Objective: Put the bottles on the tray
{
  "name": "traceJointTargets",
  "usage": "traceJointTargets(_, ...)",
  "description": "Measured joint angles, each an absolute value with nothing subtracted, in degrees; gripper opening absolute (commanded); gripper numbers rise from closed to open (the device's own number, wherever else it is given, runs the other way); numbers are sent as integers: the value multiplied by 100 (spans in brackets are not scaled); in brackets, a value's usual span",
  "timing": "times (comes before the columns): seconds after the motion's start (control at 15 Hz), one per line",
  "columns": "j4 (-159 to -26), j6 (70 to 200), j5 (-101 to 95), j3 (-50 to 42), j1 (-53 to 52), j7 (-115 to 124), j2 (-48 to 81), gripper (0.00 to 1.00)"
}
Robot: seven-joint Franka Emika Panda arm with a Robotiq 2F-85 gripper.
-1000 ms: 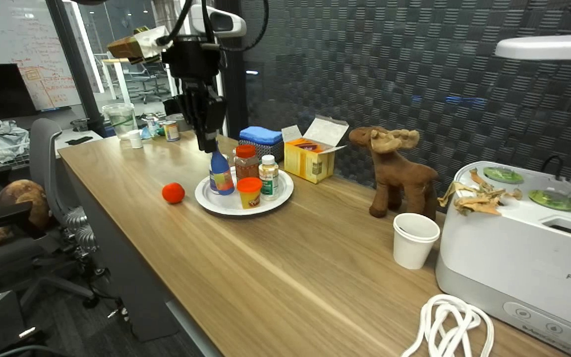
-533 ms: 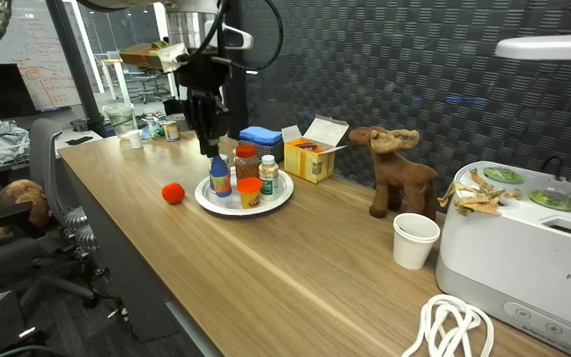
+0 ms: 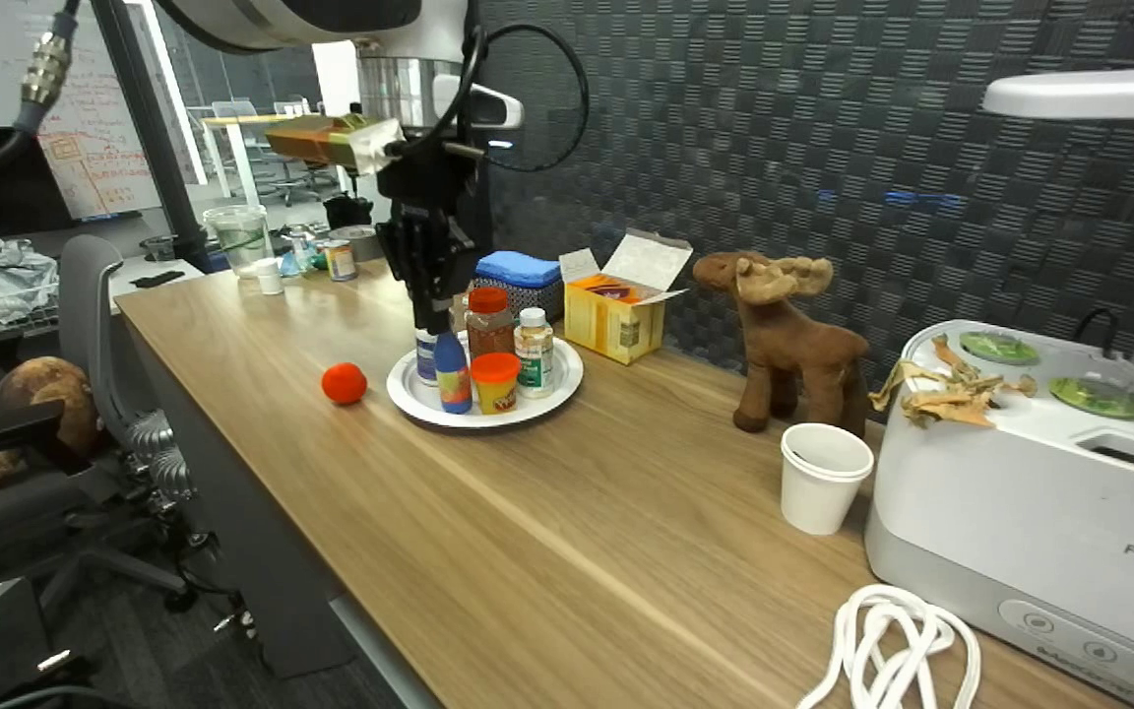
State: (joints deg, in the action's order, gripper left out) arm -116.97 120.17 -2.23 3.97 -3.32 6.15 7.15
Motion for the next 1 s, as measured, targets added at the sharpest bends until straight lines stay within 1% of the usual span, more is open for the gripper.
traceJointTargets(1.0,-11481,12427,-343,352,-332,584,967,10)
